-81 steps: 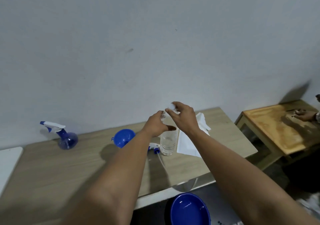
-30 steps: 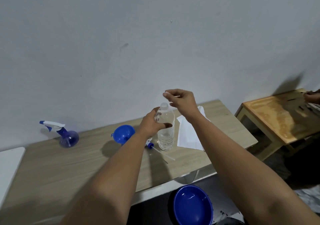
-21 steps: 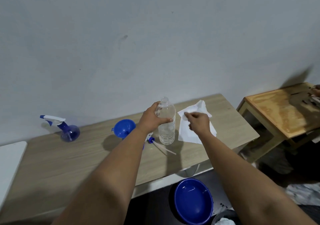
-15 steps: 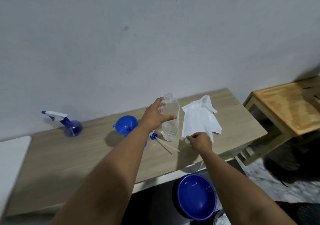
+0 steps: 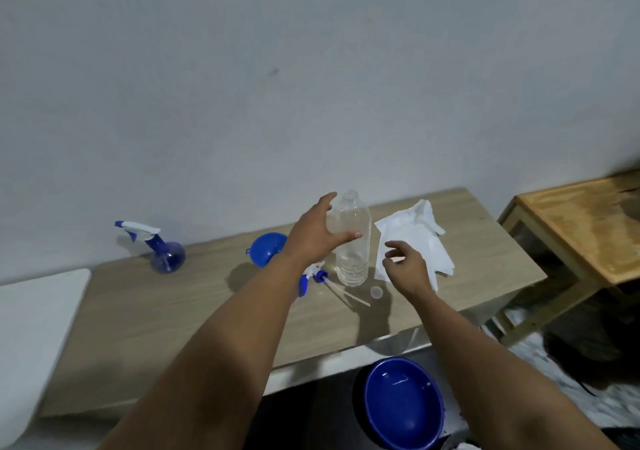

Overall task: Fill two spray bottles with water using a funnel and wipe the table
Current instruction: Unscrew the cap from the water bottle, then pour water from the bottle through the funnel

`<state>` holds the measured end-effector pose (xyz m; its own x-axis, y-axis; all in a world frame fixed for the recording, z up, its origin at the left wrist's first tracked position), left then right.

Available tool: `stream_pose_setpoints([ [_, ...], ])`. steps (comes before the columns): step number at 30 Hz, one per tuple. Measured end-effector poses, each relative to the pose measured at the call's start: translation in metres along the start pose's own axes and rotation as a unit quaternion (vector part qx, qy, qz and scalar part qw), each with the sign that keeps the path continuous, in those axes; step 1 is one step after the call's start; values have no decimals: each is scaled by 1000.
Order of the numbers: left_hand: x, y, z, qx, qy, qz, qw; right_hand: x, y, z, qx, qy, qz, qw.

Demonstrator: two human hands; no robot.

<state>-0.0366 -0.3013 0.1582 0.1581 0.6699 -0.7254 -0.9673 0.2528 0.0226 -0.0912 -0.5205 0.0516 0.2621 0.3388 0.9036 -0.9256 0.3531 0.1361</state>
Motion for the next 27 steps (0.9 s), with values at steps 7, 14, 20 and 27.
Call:
stream_pose_setpoints([
  [7, 25, 37, 67, -114, -220, -49, 967, 64, -7, -34, 147, -84, 43, 985],
  [14, 86, 59, 78, -47, -235, 50, 970, 62, -11, -63, 13, -102, 73, 992],
  [20, 111, 66, 68, 12, -142, 112, 983, 80, 1, -49, -59, -150, 81, 984],
  [27, 124, 69, 63, 12, -90, 112, 990, 144, 14, -26, -46, -156, 152, 975],
])
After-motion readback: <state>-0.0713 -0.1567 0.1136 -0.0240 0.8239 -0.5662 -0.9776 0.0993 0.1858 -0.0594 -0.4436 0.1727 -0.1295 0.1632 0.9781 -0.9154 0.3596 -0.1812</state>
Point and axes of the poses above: each hand's wrist, its own y-axis away from the middle knuckle, its own z-axis out of the back of the hand, x = y × z, the point moved 7 cm from there along -y, towards the middle knuckle, and after that the axes turned 5 degrees about -y, right-handed, at the moved point
